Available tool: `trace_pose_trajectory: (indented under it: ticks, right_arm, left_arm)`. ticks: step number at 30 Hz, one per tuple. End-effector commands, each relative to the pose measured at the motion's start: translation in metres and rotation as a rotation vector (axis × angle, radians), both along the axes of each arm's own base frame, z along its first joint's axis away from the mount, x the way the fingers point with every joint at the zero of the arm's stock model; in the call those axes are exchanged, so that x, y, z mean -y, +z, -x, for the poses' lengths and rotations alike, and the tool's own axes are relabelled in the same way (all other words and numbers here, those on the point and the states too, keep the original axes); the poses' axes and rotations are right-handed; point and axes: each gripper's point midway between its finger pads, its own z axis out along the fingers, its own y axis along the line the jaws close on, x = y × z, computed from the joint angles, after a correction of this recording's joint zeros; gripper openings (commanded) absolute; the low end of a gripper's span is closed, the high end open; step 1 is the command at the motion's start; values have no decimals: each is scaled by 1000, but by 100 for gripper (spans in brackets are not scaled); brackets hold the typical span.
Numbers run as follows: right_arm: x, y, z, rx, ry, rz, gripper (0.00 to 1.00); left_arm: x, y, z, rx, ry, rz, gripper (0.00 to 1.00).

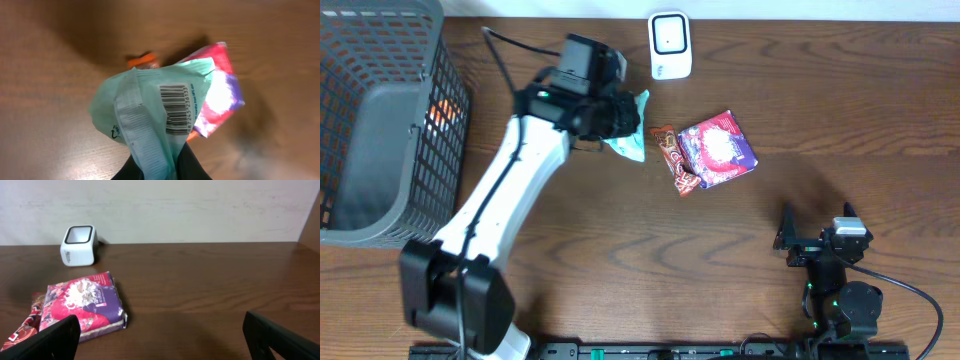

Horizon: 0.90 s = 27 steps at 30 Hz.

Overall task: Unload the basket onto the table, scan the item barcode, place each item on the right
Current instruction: 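Carry the green wrapper to the table left of the red bar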

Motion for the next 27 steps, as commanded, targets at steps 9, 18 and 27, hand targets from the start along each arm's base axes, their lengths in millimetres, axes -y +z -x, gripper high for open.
trace_pose_trajectory:
  ticks: [9,18,27]
  right_arm:
    - [0,-1,0,-2,-2,-14,99]
    - [0,-1,0,-2,-2,-14,99]
    - [0,-1,0,-2,-2,-14,99]
  left_arm:
    - [19,-115,-1,-266,338,-149,8]
    - [24,-149,0,-278,249,-205,14]
    - [26,-128,-9,-199,164,-206,72]
